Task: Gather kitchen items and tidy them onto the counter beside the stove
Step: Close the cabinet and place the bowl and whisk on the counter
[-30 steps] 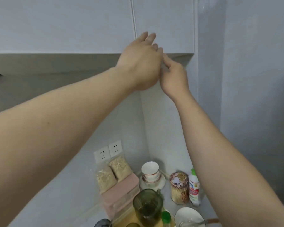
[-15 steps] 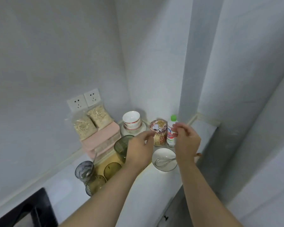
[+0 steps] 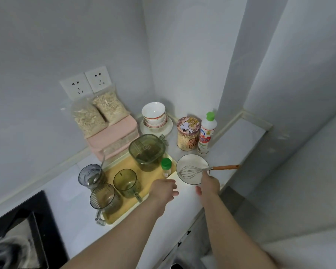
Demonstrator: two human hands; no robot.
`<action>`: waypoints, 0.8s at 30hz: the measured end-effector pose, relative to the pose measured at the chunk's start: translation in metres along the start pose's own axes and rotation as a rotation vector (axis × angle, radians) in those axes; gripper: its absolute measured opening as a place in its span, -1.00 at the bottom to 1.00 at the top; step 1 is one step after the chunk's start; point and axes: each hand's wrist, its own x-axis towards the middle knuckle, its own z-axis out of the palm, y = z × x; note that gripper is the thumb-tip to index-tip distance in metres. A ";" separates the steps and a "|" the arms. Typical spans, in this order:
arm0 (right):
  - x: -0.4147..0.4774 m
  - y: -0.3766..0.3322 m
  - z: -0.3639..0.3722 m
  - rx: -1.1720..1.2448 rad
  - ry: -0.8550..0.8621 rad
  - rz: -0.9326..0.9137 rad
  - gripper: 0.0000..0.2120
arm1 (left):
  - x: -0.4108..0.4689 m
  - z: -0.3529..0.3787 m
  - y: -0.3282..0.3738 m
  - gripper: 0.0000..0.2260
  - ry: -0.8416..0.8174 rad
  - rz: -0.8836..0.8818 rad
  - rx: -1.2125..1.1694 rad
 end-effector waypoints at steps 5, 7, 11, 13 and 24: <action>0.007 0.006 0.010 -0.070 -0.006 -0.080 -0.50 | 0.002 -0.007 -0.012 -0.86 -0.004 -0.047 -0.044; 0.006 0.006 0.012 -0.116 0.031 -0.123 -0.43 | 0.003 -0.011 -0.015 -0.85 -0.003 -0.054 -0.044; 0.011 -0.001 0.010 -0.212 0.071 -0.103 -0.34 | 0.002 -0.018 -0.019 -0.83 0.005 -0.067 -0.042; 0.013 -0.007 0.011 -0.276 0.081 -0.105 -0.33 | 0.000 -0.020 -0.020 -0.82 0.003 -0.078 -0.054; 0.030 -0.002 0.020 -0.413 0.134 -0.197 -0.48 | 0.009 -0.019 -0.018 -0.79 -0.019 -0.082 -0.020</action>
